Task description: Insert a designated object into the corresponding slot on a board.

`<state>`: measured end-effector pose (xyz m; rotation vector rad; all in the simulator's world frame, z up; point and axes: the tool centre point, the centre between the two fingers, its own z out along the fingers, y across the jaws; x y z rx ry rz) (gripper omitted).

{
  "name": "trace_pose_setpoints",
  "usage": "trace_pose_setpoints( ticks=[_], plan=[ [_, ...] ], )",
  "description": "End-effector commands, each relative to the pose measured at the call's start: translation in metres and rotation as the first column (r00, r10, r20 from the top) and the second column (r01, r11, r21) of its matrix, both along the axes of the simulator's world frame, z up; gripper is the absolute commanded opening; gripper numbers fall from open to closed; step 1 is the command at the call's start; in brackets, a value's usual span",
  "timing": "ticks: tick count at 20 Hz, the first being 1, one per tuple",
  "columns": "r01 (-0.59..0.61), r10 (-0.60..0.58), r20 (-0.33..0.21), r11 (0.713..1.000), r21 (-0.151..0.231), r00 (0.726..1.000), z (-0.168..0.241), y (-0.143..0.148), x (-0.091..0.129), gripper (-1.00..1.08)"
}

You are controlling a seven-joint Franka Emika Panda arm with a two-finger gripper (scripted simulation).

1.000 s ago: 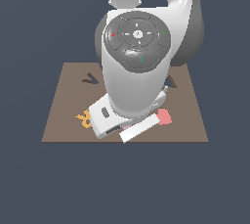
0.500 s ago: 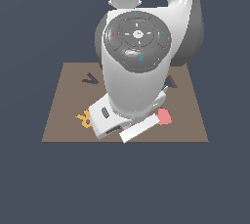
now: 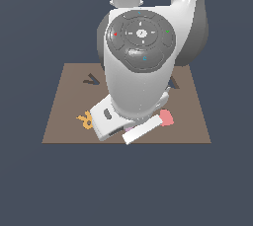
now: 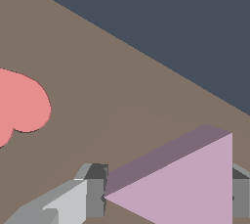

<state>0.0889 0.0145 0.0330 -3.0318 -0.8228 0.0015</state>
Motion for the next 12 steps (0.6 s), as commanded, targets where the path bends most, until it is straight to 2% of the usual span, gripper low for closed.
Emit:
trace_pose_setpoints(
  ticks=[1,7,12],
  plan=[
    [-0.021,0.021,0.0,1.0,0.0,1.0,0.0,0.002,0.001,-1.0],
    [-0.12,0.12,0.001,0.993,0.0,0.993,0.001,0.01,0.007,-1.0],
    [-0.246,0.246,0.001,0.969,0.0,0.969,0.001,0.02,0.013,-1.0]
  ],
)
